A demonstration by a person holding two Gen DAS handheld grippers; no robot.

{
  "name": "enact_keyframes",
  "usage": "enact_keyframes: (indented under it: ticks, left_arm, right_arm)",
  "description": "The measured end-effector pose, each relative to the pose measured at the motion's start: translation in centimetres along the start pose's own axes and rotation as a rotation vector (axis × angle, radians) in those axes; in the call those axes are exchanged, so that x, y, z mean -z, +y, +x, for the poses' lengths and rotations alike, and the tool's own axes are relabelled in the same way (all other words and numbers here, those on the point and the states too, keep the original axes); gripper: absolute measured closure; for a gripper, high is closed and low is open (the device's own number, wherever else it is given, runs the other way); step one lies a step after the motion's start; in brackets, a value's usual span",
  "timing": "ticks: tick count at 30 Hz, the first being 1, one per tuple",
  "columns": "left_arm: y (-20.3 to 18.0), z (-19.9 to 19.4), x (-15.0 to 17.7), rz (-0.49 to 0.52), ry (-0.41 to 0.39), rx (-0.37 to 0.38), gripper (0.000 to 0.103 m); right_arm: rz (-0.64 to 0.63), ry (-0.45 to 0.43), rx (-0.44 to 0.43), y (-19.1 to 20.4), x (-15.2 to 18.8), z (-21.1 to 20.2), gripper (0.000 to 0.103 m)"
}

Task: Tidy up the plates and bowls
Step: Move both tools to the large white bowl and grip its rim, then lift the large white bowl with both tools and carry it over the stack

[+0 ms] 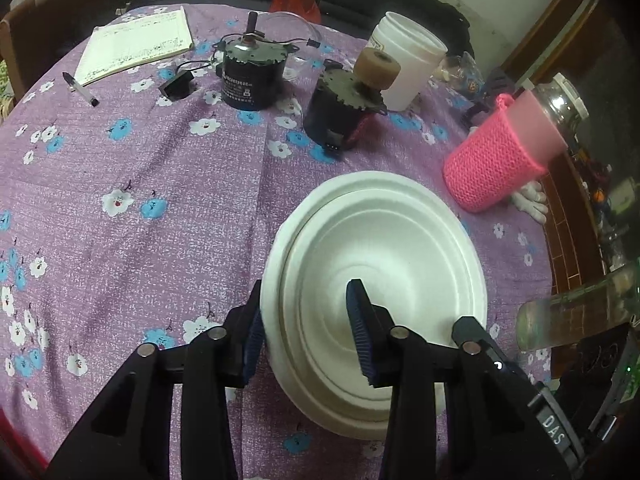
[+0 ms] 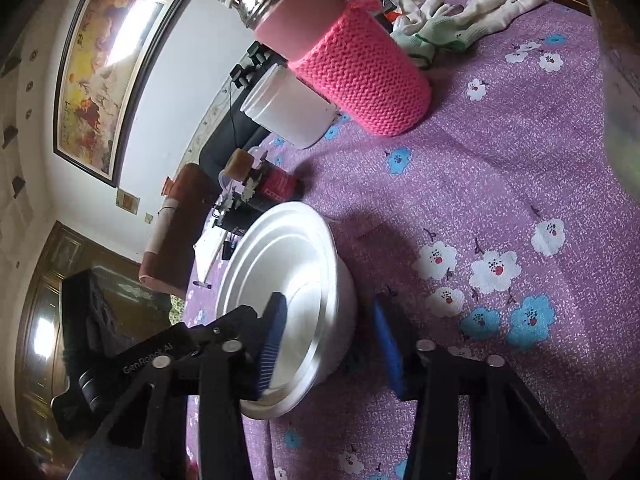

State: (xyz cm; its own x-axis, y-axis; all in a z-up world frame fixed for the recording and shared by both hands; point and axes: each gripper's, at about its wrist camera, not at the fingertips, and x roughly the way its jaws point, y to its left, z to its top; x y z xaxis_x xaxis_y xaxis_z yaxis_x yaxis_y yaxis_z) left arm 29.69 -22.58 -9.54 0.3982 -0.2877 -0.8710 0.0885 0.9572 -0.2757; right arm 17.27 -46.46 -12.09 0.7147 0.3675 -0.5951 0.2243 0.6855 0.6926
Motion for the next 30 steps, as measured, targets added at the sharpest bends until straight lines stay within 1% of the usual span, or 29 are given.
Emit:
enact_keyframes:
  ticks: [1, 2, 3, 4, 6, 11, 14, 17, 23, 27, 30]
  left_arm:
    - [0.1, 0.0, 0.0, 0.001, -0.003, -0.006, 0.075]
    - [0.1, -0.1, 0.0, 0.001, -0.007, -0.012, 0.078]
    - [0.2, -0.1, 0.0, 0.0, -0.009, -0.013, 0.084]
    - [0.3, -0.2, 0.0, -0.003, -0.01, -0.013, 0.086]
    - [0.4, -0.2, -0.1, -0.003, -0.008, -0.018, 0.09]
    - [0.5, -0.3, 0.2, 0.007, -0.006, -0.015, 0.09]
    - [0.6, -0.5, 0.5, 0.0, 0.004, -0.003, 0.09]
    - [0.9, -1.3, 1.0, -0.011, -0.001, 0.013, 0.09]
    - [2.1, -4.8, 2.5, -0.034, -0.05, 0.029, 0.09]
    - [3.6, -7.8, 3.9, -0.056, -0.09, 0.046, 0.09]
    - [4.5, -10.0, 5.2, -0.064, -0.124, 0.04, 0.09]
  right_arm:
    - [-0.001, 0.006, 0.002, 0.0, 0.0, 0.2, 0.07]
    - [-0.004, 0.011, 0.004, 0.1, 0.1, 0.3, 0.079]
    - [-0.007, 0.013, 0.009, 0.1, 0.1, 0.4, 0.085]
    - [-0.012, 0.009, 0.024, 0.2, 0.2, 0.4, 0.086]
    - [-0.006, 0.002, 0.027, 0.1, 0.2, 0.5, 0.086]
    - [0.008, 0.001, 0.021, -0.1, 0.3, 0.4, 0.087]
    - [0.01, -0.003, 0.025, -0.1, 0.3, 0.2, 0.087]
    - [0.021, -0.001, 0.015, -0.1, 0.3, -0.2, 0.087]
    - [-0.006, 0.006, -0.017, 1.5, 1.1, -1.7, 0.087]
    - [-0.061, -0.003, -0.039, 3.5, 2.7, -3.2, 0.087]
    - [-0.088, 0.007, -0.06, 4.7, 4.2, -4.2, 0.087]
